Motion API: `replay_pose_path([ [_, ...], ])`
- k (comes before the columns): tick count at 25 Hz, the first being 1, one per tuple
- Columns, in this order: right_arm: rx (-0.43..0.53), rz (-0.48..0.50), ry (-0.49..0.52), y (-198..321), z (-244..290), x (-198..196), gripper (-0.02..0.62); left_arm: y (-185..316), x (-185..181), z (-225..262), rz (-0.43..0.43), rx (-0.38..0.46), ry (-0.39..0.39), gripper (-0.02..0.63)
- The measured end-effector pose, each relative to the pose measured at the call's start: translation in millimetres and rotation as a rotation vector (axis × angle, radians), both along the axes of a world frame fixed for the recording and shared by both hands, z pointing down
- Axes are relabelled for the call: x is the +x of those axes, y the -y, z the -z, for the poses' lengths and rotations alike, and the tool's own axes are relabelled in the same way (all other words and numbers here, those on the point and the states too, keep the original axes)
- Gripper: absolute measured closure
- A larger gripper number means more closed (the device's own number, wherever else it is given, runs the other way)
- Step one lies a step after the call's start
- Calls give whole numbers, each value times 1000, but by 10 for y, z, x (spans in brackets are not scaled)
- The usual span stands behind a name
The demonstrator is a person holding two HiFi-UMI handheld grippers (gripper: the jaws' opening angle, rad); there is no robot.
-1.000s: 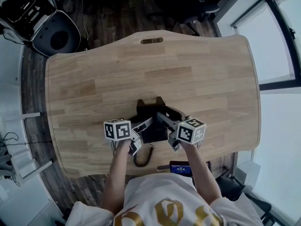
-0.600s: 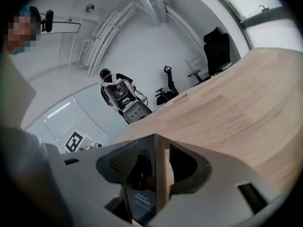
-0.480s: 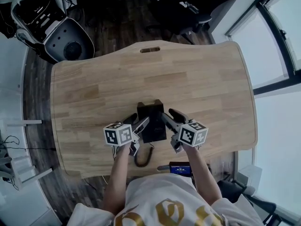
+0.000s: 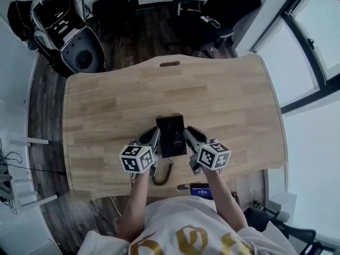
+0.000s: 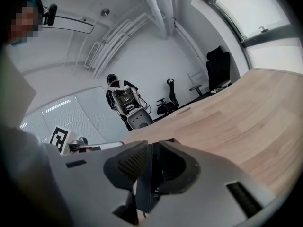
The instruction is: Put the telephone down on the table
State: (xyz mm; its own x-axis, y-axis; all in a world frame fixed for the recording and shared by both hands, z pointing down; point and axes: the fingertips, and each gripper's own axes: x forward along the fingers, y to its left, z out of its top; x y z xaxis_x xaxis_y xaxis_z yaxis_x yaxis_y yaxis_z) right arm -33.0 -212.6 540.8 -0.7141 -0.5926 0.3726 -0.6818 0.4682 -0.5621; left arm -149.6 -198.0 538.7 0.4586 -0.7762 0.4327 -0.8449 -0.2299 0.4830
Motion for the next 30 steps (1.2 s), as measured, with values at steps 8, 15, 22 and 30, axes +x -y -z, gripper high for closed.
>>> replay_pose_path([
  [8,82,-15,-81,-405,194,66,572,-355,38,267,10,91,43,597],
  [15,176,-42,-167,-524,337,367,580,-508,356,427,-14,122,161,597],
  [22,265,-57,-194,-867,592,356,581,-820,246,799,26,249,170,597],
  [30,312,-75,-185,-997,767,471,583,-966,312,1046,33,350,227,597],
])
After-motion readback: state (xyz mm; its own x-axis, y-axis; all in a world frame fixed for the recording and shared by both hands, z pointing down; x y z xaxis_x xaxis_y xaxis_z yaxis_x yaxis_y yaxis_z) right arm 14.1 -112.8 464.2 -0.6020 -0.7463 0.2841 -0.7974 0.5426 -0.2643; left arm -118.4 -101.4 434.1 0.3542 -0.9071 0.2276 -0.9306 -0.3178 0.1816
